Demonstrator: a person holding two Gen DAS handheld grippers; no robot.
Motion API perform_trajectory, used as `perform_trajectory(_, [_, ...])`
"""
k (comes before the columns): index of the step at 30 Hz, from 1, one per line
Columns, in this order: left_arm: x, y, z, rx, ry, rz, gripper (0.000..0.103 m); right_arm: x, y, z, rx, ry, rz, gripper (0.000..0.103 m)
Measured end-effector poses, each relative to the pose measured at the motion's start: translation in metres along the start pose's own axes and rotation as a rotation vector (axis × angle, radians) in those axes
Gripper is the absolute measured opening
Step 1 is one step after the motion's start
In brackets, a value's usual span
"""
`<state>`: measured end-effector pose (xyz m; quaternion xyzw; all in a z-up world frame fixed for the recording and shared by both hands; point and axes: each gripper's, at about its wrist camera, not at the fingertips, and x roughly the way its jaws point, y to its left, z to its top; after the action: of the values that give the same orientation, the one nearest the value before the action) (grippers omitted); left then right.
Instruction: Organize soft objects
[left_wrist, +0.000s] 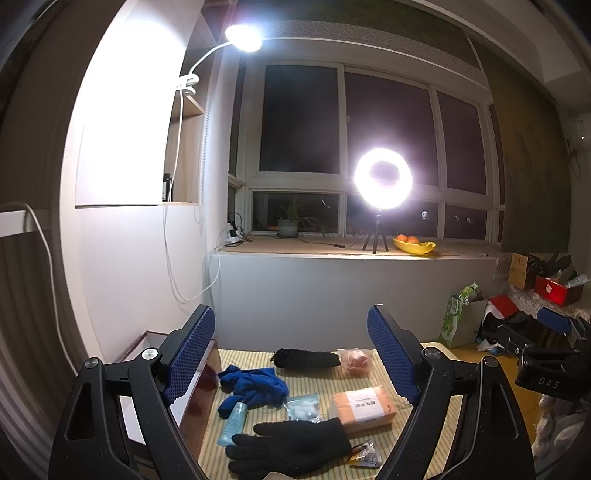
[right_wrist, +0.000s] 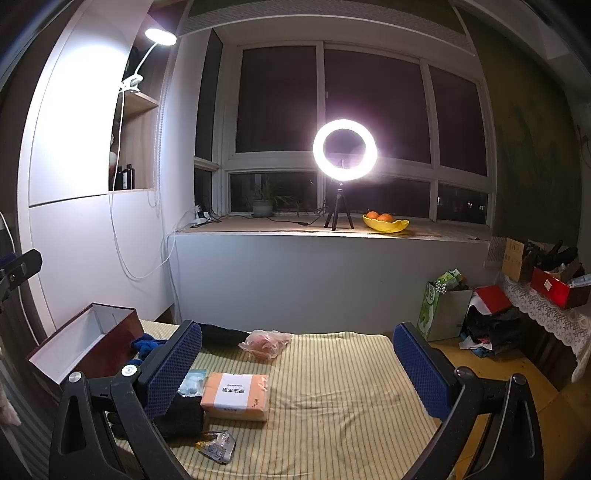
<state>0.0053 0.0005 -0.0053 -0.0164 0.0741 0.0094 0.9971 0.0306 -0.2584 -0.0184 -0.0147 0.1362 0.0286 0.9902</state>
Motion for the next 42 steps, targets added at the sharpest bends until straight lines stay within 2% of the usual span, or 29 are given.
perform_trajectory(42, [0.0020, -0.0069, -0.0030, -0.001, 0.007, -0.006, 0.085, 0.0018, 0.0039, -0.0043, -0.001, 0.010, 0.006, 0.102])
